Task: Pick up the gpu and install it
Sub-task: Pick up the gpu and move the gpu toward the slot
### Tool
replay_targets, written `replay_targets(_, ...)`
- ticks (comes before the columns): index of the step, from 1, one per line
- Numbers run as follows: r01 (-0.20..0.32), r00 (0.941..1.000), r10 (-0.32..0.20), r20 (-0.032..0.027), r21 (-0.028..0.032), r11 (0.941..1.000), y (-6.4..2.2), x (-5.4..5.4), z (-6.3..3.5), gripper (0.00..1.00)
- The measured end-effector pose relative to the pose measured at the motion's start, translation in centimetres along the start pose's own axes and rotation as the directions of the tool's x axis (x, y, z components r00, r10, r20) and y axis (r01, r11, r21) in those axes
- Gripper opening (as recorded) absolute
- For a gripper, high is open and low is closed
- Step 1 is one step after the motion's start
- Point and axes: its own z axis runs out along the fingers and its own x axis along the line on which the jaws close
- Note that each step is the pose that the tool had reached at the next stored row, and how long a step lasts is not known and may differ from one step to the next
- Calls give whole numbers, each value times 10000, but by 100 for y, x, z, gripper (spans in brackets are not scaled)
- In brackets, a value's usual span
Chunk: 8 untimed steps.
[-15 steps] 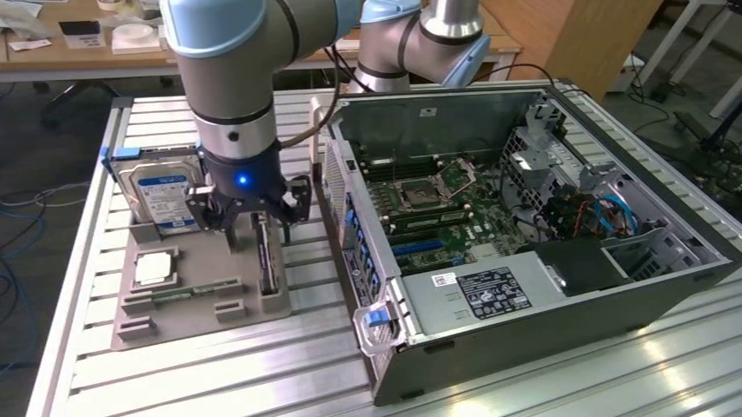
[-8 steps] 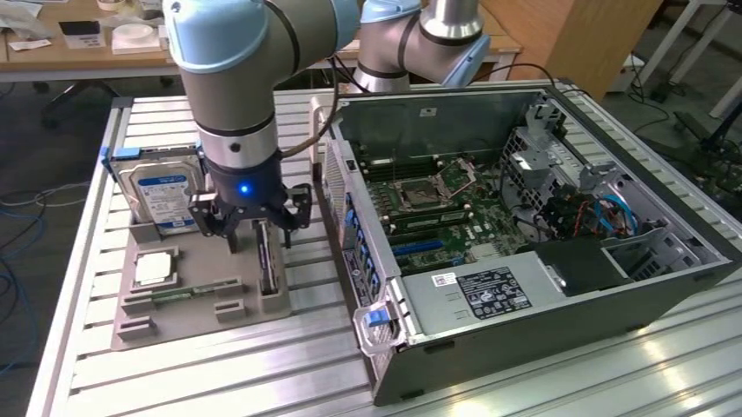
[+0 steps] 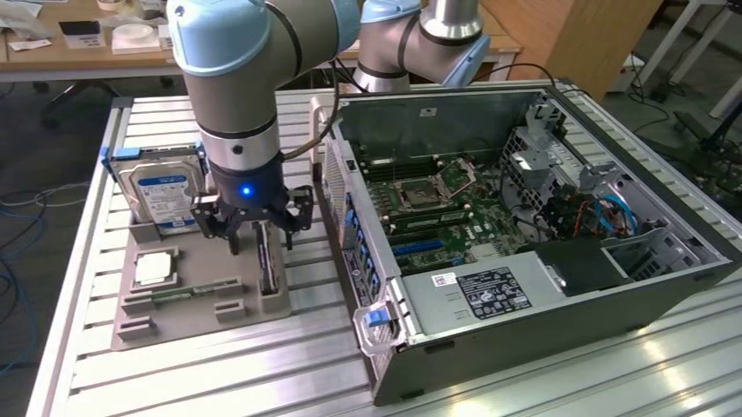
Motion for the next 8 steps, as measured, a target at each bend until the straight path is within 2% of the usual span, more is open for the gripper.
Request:
replay_targets(4, 0, 10000, 0, 2, -2, 10000, 0, 0, 0, 75)
replay_targets(6, 0, 10000, 0, -1, 0, 10000, 0, 0, -7, 63)
replay_targets(7, 1, 10000, -1, 0, 0, 10000, 0, 0, -11, 63)
replay_targets(8, 0, 10000, 0, -1, 1, 10000, 0, 0, -19, 56)
